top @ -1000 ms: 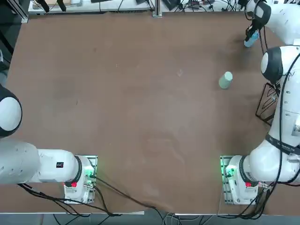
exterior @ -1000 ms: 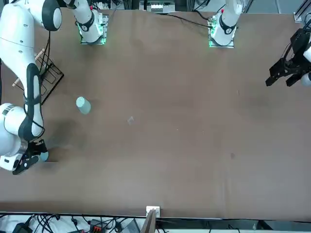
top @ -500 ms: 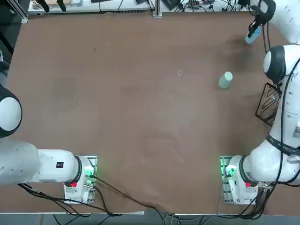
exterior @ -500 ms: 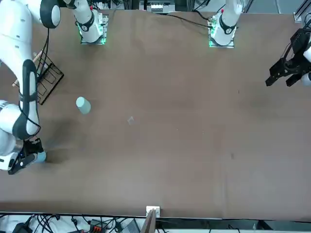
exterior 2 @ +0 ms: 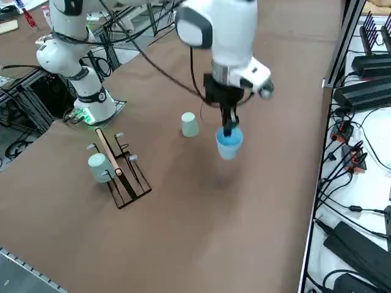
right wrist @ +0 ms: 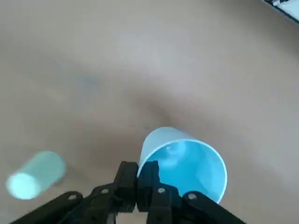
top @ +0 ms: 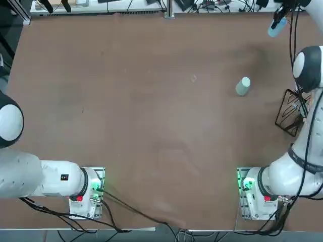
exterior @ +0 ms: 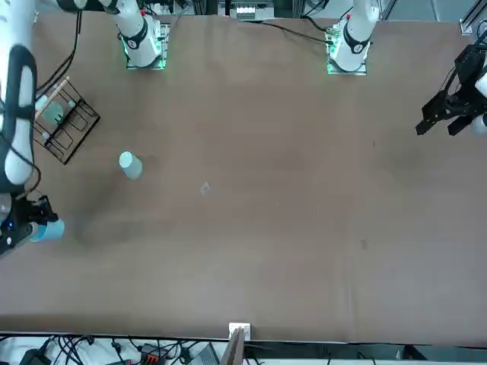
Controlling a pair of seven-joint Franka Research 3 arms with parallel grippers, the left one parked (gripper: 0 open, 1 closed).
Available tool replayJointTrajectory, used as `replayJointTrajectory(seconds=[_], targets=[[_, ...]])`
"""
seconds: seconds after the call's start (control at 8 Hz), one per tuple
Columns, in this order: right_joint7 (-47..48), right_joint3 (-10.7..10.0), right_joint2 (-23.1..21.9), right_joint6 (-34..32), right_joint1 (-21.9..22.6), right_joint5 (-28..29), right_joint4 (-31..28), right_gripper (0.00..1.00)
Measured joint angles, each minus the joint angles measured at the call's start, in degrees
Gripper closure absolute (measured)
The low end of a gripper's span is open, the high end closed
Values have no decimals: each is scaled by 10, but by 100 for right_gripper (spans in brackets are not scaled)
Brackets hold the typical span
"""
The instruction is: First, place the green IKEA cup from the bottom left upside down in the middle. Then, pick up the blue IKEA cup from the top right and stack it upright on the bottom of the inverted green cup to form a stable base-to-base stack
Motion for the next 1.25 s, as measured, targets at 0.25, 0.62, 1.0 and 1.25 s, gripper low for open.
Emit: replayJointTrajectory(seconds=[0.25, 0.62, 1.0, 1.25], targets=[[98, 1, -76, -2, 49, -1, -79, 97], [236, 1, -172, 4, 111, -29, -189, 97], [308, 1, -242, 50, 150, -67, -279, 97], [316, 2, -277, 99, 153, -69, -340, 97]])
